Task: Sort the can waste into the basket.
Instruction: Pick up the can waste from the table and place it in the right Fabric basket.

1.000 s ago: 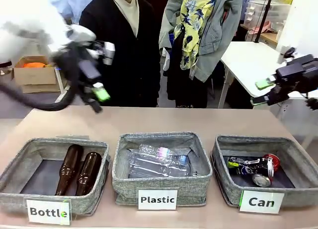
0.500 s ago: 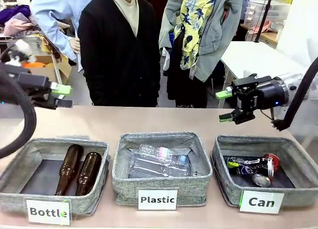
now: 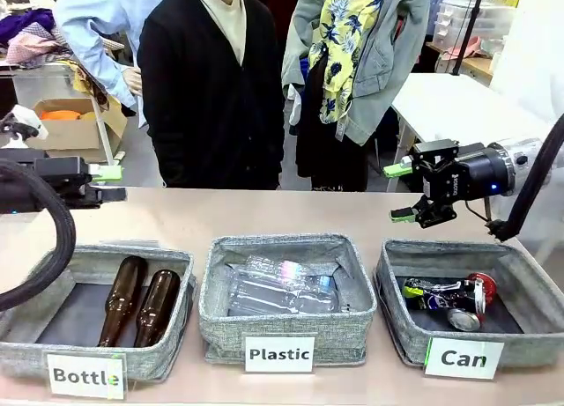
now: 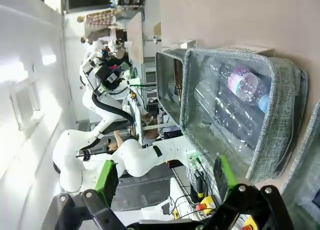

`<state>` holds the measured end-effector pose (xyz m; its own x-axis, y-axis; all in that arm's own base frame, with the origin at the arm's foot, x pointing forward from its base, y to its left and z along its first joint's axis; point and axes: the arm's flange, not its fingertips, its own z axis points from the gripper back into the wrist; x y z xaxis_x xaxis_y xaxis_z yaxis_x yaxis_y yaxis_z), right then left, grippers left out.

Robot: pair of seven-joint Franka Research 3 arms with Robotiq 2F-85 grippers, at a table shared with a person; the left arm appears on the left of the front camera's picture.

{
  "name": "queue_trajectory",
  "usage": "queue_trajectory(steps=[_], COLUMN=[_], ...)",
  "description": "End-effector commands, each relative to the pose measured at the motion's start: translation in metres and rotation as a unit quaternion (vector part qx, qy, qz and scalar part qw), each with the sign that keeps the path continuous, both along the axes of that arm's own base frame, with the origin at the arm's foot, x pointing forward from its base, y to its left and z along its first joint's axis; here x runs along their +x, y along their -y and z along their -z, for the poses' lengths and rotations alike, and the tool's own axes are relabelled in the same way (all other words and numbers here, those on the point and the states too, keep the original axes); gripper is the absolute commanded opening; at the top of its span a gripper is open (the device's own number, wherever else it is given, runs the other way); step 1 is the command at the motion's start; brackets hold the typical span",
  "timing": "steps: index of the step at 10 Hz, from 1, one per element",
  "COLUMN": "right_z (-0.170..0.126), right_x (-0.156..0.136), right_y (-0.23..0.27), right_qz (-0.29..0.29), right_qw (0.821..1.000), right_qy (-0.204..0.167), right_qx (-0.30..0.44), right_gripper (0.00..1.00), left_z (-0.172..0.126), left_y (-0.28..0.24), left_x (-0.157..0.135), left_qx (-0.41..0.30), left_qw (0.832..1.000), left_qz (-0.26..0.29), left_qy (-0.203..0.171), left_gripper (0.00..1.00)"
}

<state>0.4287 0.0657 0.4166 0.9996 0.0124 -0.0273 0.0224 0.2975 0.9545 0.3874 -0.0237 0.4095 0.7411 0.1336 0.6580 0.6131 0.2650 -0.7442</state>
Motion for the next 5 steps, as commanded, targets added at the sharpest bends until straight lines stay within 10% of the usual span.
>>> queue_trajectory(steps=[1,5], right_z=[-0.0014,-0.0014], right_x=[0.0011,0.0011], right_y=[-0.0042,-0.0042], right_qz=[-0.009,-0.009], right_qw=[1.000,1.000], right_qy=[0.013,0.013], right_qx=[0.004,0.004], right_gripper=[1.00,1.00], left_z=[-0.0126,-0.0126], left_y=[0.0000,0.0000], left_x=[-0.0058,-0.0058], left_qx=[0.009,0.009], left_qw=[1.000,1.000], left_qz=[0.012,0.012], left_qy=[-0.005,-0.005], left_gripper=[1.00,1.00])
